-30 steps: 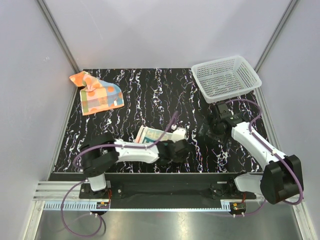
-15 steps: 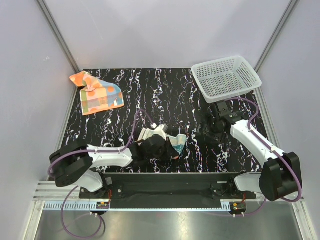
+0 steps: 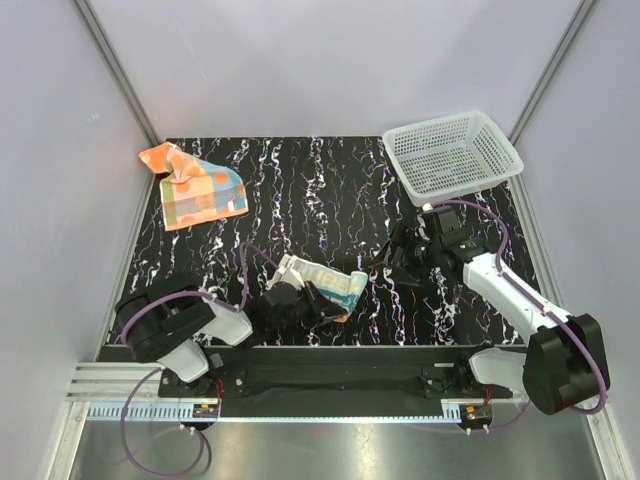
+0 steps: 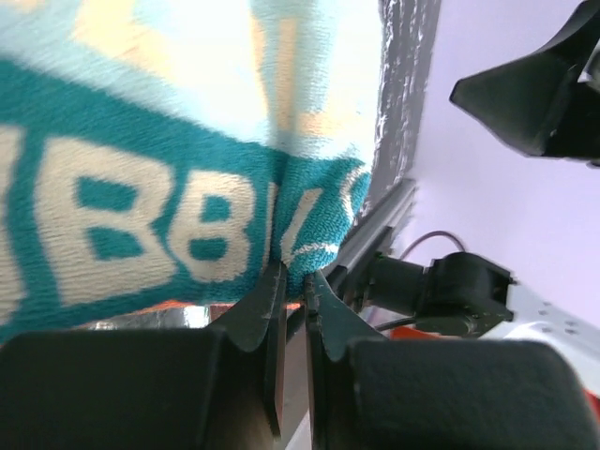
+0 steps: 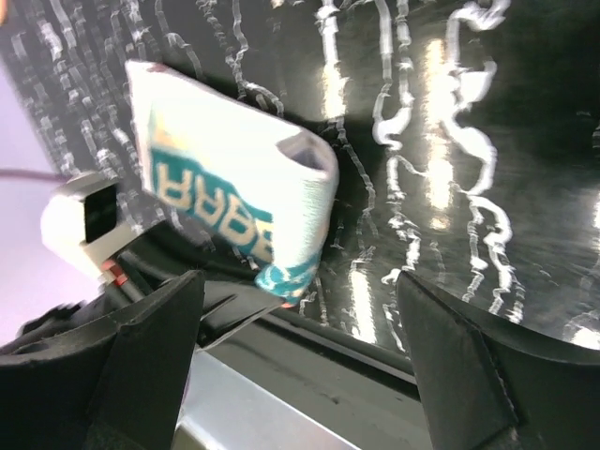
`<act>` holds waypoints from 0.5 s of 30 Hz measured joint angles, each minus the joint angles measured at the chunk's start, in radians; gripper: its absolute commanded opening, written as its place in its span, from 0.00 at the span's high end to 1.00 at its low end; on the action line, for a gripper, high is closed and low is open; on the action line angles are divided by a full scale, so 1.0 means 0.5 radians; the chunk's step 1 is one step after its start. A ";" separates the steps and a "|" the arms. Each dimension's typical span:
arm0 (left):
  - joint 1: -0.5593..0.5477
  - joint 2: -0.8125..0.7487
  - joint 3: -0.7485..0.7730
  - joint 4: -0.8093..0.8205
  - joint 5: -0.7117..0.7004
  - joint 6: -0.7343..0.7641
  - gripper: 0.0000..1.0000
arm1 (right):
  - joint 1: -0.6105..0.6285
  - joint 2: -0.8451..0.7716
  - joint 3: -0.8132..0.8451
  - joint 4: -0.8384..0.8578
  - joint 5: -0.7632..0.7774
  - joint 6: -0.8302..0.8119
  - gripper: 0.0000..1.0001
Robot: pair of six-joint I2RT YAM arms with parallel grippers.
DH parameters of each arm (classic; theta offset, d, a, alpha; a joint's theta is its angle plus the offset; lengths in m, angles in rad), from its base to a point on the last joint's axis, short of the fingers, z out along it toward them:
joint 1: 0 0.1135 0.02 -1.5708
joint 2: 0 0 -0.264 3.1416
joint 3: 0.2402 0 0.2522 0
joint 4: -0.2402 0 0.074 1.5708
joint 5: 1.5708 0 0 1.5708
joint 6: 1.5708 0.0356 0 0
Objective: Roll the towels
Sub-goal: Roll the towel
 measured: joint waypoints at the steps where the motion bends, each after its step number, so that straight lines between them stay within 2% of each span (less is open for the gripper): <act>1: 0.005 0.050 -0.037 0.102 0.008 -0.053 1.00 | 0.000 -0.002 -0.033 0.050 -0.042 0.015 0.10; 8: 0.031 0.354 -0.284 0.709 -0.005 -0.433 1.00 | 0.000 -0.100 -0.378 0.481 -0.249 0.178 0.11; 12: 0.042 0.584 -0.343 0.939 -0.008 -0.624 1.00 | 0.040 -0.075 -0.530 0.701 -0.287 0.252 0.15; 13: 0.042 0.645 -0.344 1.019 -0.008 -0.656 1.00 | 0.064 -0.053 -0.541 0.735 -0.288 0.259 0.20; 15: 0.041 0.738 -0.350 1.166 -0.018 -0.680 1.00 | 0.171 0.027 -0.545 0.835 -0.274 0.266 0.23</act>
